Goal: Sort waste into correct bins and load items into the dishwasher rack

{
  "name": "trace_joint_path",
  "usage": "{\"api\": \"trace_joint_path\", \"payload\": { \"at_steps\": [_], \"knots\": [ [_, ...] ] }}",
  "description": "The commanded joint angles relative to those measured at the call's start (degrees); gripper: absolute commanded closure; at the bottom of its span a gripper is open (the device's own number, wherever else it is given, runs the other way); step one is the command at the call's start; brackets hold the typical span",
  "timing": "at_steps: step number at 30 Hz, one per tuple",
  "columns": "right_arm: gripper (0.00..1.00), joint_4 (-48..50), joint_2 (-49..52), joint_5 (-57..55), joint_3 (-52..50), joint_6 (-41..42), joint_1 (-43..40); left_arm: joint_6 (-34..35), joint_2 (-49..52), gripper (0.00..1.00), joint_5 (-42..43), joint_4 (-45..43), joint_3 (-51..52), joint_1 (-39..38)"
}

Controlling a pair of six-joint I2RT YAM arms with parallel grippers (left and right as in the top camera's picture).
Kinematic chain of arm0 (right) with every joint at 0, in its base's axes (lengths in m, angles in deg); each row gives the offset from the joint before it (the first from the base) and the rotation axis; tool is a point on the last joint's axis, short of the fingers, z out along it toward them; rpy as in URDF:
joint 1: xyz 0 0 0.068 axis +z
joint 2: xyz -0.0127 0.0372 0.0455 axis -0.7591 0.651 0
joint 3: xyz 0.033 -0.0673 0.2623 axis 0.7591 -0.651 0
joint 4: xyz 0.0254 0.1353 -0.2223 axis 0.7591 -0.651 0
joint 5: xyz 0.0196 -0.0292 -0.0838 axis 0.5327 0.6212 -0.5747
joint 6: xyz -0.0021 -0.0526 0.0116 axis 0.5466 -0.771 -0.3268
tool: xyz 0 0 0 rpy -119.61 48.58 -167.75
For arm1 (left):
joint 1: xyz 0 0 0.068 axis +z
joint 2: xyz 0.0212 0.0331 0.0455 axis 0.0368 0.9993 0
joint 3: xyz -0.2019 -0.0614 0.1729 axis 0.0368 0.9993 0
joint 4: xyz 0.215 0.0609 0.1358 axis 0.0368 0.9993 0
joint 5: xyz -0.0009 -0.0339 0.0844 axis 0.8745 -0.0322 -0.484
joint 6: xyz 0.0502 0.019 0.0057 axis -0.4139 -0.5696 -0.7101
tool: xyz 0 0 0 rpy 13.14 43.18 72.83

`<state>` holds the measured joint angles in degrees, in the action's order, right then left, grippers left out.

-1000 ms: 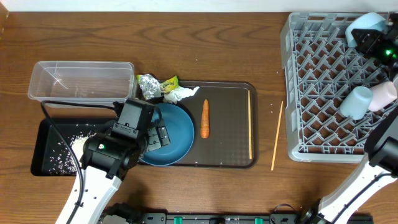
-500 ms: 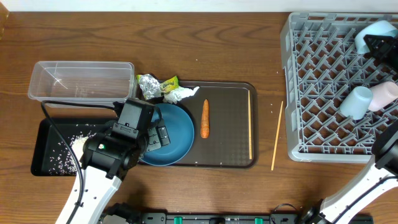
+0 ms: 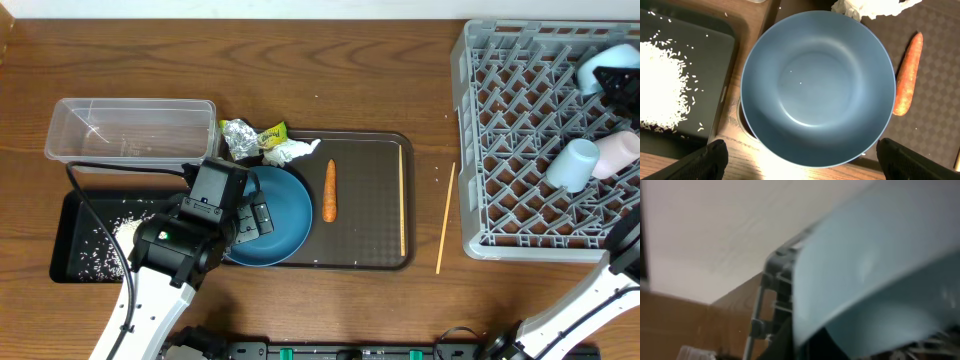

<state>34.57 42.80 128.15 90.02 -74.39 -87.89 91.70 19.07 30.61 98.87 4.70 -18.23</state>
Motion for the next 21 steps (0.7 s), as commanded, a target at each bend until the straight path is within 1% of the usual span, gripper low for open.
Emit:
{"api": "trace_joint_path", "payload": {
  "at_steps": [1, 2, 6, 7, 10, 11, 13, 15, 16, 18, 21],
  "knots": [
    [0.84, -0.72, 1.2, -2.56, -0.63, 2.47, -2.03, -0.13, -0.09, 0.02, -1.11, 0.15, -0.7, 0.17],
    [0.76, -1.03, 0.66, -2.86, -0.63, 2.51, -2.58, -0.13, -0.09, 0.02, -1.11, 0.17, -0.7, 0.17],
    [0.62, -2.97, -2.43, -5.51, -0.63, 3.58, -4.22, -0.13, -0.09, 0.02, -1.11, 0.15, -0.7, 0.17],
    [0.53, -4.02, -3.52, -7.02, -0.63, 3.72, -4.52, -0.13, -0.09, 0.02, -1.11, 0.17, -0.7, 0.17],
    [0.31, -7.39, -7.23, -11.98, -0.63, 3.67, -4.96, -0.13, -0.09, 0.02, -1.11, 0.17, -0.7, 0.17],
    [0.27, -8.55, -8.79, -14.08, -0.63, 3.67, -4.96, -0.13, -0.09, 0.02, -1.11, 0.15, -0.7, 0.17],
    [0.23, -10.36, -11.98, -17.66, -0.63, 3.69, -4.94, -0.13, -0.09, 0.02, -1.11, 0.17, -0.7, 0.17],
    [0.11, -11.08, -15.63, -20.55, -0.63, 3.74, -4.92, -0.13, -0.09, 0.02, -1.11, 0.17, -0.7, 0.17],
    [0.01, -11.13, -17.44, -21.68, -0.63, 4.17, -4.94, -0.13, -0.09, 0.02, -1.11, 0.15, -0.7, 0.17],
    [0.01, -11.3, -21.59, -23.89, -0.63, 5.77, -4.94, -0.13, -0.09, 0.02, -1.11, 0.15, -0.7, 0.17],
    [0.01, -10.93, -27.76, -24.15, -0.63, 6.32, -4.57, -0.13, -0.09, 0.02, -1.11, 0.17, -0.7, 0.17]
  ]
}}
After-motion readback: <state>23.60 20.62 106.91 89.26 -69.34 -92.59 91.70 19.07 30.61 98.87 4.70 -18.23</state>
